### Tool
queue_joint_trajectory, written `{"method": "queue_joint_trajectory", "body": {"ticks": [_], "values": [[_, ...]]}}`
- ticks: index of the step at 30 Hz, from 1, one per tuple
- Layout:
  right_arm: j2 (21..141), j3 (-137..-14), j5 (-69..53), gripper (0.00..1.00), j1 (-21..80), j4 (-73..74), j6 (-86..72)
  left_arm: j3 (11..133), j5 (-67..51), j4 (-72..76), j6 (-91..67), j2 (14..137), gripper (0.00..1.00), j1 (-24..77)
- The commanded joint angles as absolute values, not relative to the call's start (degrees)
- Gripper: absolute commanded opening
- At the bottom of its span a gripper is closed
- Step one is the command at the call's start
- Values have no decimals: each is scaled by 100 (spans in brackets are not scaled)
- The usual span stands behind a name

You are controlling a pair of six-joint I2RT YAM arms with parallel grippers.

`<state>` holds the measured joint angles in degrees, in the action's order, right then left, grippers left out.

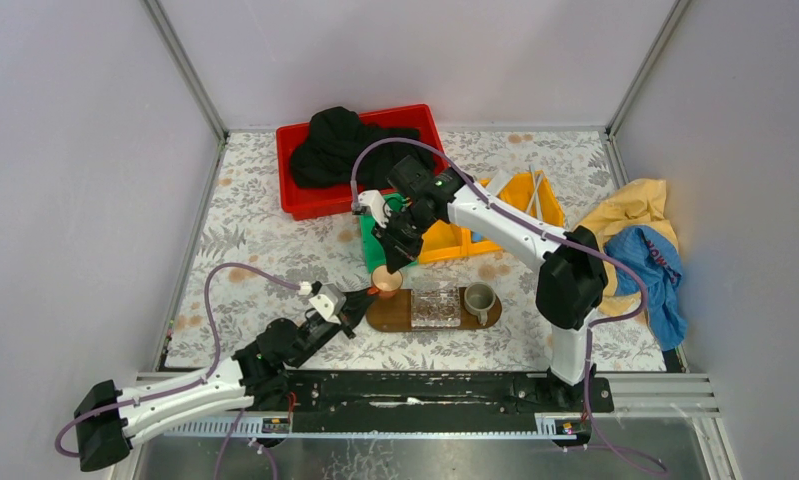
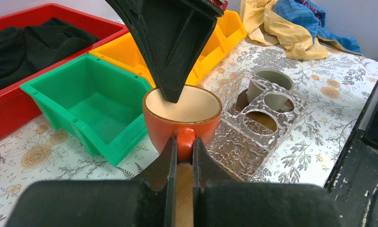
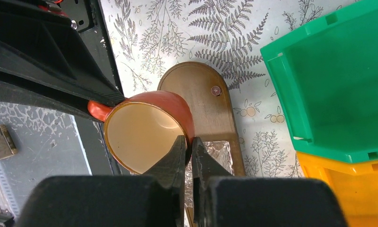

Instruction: Prepare toiletry sets of a toothbrush and toothpaste on the tray

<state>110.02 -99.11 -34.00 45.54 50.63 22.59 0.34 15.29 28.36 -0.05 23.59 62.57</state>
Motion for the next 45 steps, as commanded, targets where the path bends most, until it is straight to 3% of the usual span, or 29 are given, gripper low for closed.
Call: {"method": "queue_joint_trajectory", "body": {"ticks": [1, 2, 3, 6, 8, 10, 21, 28, 35, 45], "values": [[11026, -10155, -3408, 0, 4638, 5194, 2242, -264, 1508, 3480, 34, 2284, 0, 6231], [11022, -10173, -3384, 0, 4640, 5195, 2233, -240, 1543, 3469, -7, 2293, 1, 6229], [10998, -10181, -3357, 0, 4636, 5190, 2232, -227, 1594, 3438, -54, 2294, 12, 6228], [10933, -10189, -3272, 0, 4641, 5142, 2245, -124, 1703, 3260, -406, 2232, 66, 6231], [10893, -10193, -3182, 0, 4641, 5108, 2276, 36, 1723, 2887, -723, 2126, 91, 6231], [10874, -10195, -3135, 0, 4641, 5103, 2299, 222, 1804, 2438, -1083, 1966, 100, 6230], [10897, -10123, -2624, 0, 4641, 4942, 2443, 2497, 2442, -888, -2567, 1778, 100, 6225], [10951, -10145, -2274, 0, 4816, 4996, 2617, 4082, 2900, -2123, -2656, 1757, 100, 6231], [10871, -9891, -2064, 0, 5081, 4858, 2809, 5159, 3477, -2632, -2418, 1826, 100, 6231], [10907, -9696, -1388, 0, 5643, 4763, 2951, 5781, 4139, -2587, -1900, 2152, 100, 6225]]}}
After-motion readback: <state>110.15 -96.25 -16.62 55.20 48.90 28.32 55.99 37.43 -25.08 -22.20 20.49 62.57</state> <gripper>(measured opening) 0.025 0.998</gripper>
